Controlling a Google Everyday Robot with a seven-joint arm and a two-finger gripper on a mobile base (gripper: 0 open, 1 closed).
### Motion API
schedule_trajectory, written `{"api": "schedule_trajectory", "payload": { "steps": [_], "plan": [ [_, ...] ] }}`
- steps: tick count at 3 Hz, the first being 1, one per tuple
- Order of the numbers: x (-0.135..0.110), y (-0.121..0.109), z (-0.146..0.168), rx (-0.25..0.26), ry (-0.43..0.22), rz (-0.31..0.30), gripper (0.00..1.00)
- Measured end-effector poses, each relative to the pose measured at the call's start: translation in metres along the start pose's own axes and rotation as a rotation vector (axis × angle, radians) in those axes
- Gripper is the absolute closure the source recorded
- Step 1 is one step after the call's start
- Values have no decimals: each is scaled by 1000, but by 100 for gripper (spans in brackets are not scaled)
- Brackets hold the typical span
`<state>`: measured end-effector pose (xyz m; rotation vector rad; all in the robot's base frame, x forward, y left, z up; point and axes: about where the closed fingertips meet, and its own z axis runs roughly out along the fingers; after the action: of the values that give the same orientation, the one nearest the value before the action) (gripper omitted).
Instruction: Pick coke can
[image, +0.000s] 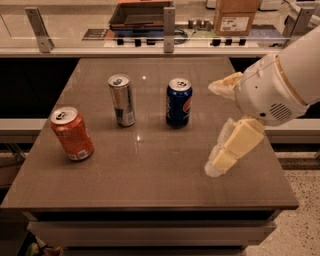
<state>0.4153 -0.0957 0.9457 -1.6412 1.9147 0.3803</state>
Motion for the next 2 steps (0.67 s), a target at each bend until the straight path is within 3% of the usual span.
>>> {"api": "schedule_trajectory", "payload": {
  "steps": [1, 2],
  "plan": [
    [-19, 15, 35, -59, -96, -8, 0],
    [-37, 25, 62, -61, -202, -18, 0]
  ]
}}
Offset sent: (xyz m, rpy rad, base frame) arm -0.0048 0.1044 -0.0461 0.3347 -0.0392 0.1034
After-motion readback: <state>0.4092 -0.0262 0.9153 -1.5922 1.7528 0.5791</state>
